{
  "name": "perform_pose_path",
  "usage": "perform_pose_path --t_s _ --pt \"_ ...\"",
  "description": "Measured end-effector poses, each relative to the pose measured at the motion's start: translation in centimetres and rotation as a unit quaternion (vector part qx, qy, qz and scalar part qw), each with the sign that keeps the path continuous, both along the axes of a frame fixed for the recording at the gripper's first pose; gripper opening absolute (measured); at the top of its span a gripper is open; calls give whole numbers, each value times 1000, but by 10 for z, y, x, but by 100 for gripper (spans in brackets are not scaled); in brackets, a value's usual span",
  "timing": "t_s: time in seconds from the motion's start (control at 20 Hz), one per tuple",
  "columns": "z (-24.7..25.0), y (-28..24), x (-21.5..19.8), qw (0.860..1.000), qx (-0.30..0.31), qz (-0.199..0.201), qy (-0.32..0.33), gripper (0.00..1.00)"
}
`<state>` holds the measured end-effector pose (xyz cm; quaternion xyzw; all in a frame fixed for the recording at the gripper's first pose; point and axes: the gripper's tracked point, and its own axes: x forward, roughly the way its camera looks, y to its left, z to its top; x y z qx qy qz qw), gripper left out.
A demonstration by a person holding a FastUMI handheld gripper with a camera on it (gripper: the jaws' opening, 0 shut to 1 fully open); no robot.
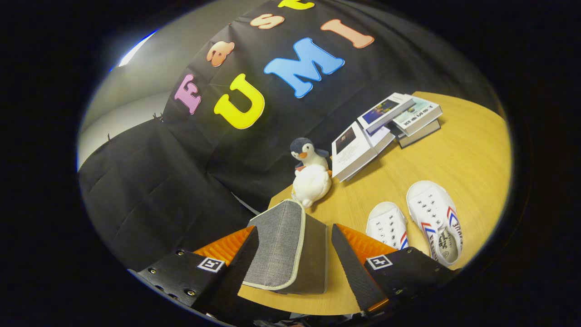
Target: Open the storage box then place both shoes into the box .Put the left shoe in first, then the right shoe, with the right side of both shoes facing outward in a uniform manner.
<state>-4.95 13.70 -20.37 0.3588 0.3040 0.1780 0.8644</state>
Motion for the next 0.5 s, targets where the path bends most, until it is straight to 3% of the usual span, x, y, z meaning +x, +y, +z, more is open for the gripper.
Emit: perform_pose_path --t_s 0.5 --pt "-42 41 -16 984 137 15 111 97"
